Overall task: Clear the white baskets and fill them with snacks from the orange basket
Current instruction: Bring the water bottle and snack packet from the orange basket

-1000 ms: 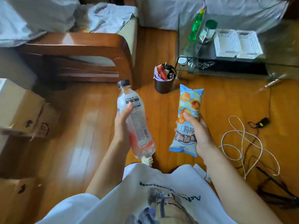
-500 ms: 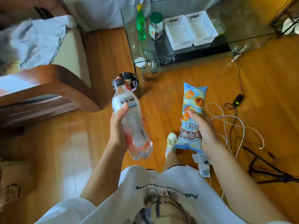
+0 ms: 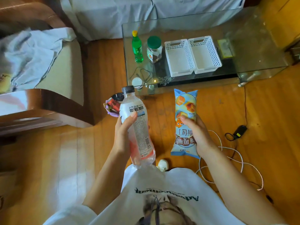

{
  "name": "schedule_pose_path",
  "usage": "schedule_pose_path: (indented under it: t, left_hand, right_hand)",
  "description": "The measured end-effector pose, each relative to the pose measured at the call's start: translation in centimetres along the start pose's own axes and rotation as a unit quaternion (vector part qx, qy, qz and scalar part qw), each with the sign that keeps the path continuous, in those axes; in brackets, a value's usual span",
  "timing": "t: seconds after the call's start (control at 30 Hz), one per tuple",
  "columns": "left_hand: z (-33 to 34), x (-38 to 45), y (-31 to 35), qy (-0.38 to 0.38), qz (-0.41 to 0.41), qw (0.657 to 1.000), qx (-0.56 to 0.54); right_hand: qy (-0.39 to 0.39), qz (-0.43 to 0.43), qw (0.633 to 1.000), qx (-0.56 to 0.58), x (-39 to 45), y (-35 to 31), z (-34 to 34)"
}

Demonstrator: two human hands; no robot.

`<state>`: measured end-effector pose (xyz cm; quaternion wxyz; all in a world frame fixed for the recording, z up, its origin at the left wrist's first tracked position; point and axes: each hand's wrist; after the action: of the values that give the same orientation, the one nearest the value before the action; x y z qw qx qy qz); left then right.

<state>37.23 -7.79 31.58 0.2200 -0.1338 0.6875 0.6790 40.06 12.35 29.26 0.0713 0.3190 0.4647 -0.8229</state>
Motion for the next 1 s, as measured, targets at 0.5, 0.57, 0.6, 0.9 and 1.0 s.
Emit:
schedule_pose_path:
  t: [0.5,0.57,0.6,0.9,1.0]
  left_hand:
    - [0.7,23.2,10.4,0.065,-0.03,0.997,0.038]
    - [0.3,26.2,10.9,0.081,-0.032,0.994,0.062]
    - [0.2,27.8,11.0,0.091,-0.03,0.993,0.07]
    - [0.3,41.0,6.3,0.152,0.009,0.978,0.14]
    - [0.5,44.8,3.1,0.159,0.002,0.975,0.155]
  right_hand:
    - [0.001,-0.016,0.998,-0.055,22.8,-11.8,8.5]
    - [0.002,-0.018,0.997,-0.08,25.8,-12.4,9.4]
    - [0.004,-0.017,0.996,-0.088,27.5,-12.5,9.8]
    - [0.001,0.046,0.975,-0.216,42.5,-8.6,9.5]
    - [-0.017,0.051,0.958,-0.281,47.1,-6.0,9.1]
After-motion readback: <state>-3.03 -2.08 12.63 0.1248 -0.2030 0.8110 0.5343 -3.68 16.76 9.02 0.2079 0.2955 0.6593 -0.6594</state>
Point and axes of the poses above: each hand's wrist, its own x-axis towards the middle knuckle, its own z-axis out of the palm, y = z × x, and after that the axes turned 13 degrees about x, right-handed
